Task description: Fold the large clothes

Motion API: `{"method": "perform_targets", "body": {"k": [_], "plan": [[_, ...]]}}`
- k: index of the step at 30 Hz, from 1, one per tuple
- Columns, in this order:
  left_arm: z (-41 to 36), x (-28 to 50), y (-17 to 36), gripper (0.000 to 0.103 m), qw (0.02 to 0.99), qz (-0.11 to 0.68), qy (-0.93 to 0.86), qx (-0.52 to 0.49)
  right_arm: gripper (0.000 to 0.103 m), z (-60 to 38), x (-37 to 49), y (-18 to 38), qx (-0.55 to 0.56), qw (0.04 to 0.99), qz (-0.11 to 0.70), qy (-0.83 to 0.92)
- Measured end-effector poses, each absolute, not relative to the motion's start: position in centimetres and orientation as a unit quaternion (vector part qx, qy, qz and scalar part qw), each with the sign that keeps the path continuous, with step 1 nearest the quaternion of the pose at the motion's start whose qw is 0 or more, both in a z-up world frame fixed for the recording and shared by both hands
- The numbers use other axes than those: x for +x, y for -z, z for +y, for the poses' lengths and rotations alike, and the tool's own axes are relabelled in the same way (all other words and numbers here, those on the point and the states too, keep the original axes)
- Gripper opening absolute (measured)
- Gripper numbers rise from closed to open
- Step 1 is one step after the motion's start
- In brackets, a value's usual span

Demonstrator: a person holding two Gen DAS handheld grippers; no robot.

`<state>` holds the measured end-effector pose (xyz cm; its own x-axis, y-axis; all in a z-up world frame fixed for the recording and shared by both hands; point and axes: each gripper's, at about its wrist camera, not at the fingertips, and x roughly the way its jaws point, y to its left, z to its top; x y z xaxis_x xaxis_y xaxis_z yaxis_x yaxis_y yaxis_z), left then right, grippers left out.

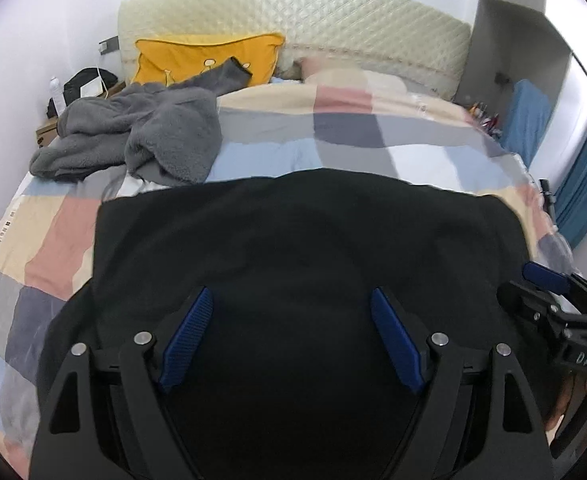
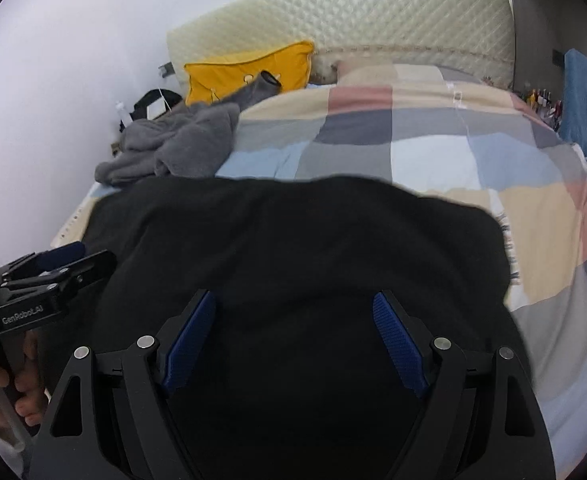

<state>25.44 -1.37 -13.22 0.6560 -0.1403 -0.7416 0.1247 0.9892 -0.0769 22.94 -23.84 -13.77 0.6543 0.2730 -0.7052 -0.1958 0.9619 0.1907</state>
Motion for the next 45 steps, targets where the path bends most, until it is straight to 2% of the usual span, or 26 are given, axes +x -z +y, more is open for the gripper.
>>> {"method": "perform_targets", "body": {"k": [7, 15, 31, 37, 45], "plan": [[-2.5, 28.1, 15.2, 0.083, 0.909, 0.409, 0.073, -0.003, 0.095, -23.5, 25.9, 15.8, 0.039, 0.913, 0.393, -0.106], [-3.2, 32.0, 16.9, 0.087, 0.901, 0.426, 0.081, -0.012, 0.102, -23.9, 29.4, 17.4, 0.043, 0.913, 0.395, -0.089], [-1.8, 33.3, 19.0, 0.092, 0.891, 0.434, 0.119, -0.058, 0.103, -23.3, 32.7, 19.7, 0.056, 0.910, 0.398, -0.106], [-1.4, 31.7, 18.0, 0.092, 0.900, 0.419, 0.116, -0.034, 0.103, -23.8, 31.0, 18.8, 0.060, 0.914, 0.384, -0.116], [3.1, 29.6, 15.0, 0.094, 0.931, 0.364, 0.024, 0.029, 0.103, -25.4, 27.8, 16.1, 0.037, 0.926, 0.356, -0.119]]}}
